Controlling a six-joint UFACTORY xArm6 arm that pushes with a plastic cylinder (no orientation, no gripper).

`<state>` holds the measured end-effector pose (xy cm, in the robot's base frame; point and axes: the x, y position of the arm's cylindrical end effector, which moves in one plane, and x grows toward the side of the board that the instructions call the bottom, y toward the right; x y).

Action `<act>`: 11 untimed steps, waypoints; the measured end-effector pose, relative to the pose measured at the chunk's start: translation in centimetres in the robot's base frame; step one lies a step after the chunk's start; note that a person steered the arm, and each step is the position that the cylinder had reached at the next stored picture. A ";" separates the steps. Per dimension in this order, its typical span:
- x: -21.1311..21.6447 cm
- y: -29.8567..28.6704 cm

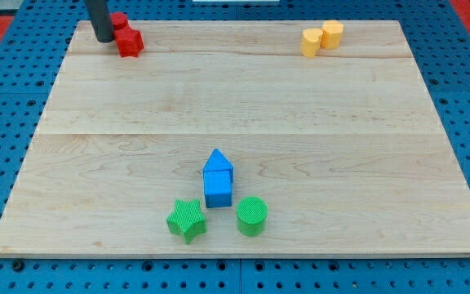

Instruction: Move the red star to the top center

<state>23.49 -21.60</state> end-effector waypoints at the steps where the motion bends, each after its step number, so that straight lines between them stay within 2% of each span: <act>1: -1.3 -4.4; 2: 2.6 2.7; 3: 2.6 14.6; 4: 2.0 14.2; 5: -0.8 3.8; 6: -3.0 -2.3; 7: -3.2 2.8; 8: -2.5 12.2; 10: -0.4 22.9; 11: 4.2 17.3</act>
